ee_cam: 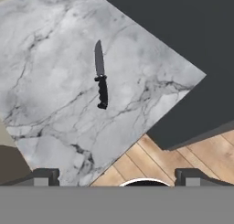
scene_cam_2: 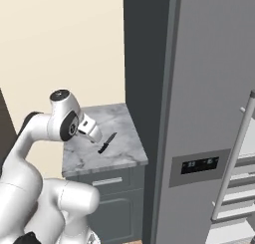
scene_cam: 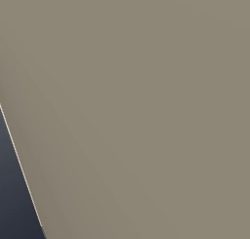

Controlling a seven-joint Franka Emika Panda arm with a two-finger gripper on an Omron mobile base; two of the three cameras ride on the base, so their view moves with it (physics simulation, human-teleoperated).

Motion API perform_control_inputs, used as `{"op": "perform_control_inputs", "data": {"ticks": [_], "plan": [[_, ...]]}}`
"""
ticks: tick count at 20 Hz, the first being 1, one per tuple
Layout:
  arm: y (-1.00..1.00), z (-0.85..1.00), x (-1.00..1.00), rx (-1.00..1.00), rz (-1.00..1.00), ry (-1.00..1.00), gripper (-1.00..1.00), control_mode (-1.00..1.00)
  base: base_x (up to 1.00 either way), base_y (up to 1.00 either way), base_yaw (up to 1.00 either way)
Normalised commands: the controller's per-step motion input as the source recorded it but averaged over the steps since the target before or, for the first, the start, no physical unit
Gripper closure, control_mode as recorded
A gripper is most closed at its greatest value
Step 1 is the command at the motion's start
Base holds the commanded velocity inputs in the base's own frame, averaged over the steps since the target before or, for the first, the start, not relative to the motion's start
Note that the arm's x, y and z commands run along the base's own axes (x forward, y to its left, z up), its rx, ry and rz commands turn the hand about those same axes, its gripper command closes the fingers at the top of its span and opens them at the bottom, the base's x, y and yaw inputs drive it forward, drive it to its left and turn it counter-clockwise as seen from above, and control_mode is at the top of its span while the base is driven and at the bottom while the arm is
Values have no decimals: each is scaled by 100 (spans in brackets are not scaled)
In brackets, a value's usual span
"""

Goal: Retrieve the butter from the fridge and place it on a plate on the dining table. Then retrieve the butter knife by the fridge and place it near the plate.

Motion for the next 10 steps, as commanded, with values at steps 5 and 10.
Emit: {"op": "perform_control_inputs", "data": {"ticks": [5, 10], "plan": [[-2, 0, 53, 1, -4, 7, -100, -100, 0, 0, 0], [0, -15, 54, 3, 0, 15, -100, -100, 0, 0, 0]]}}
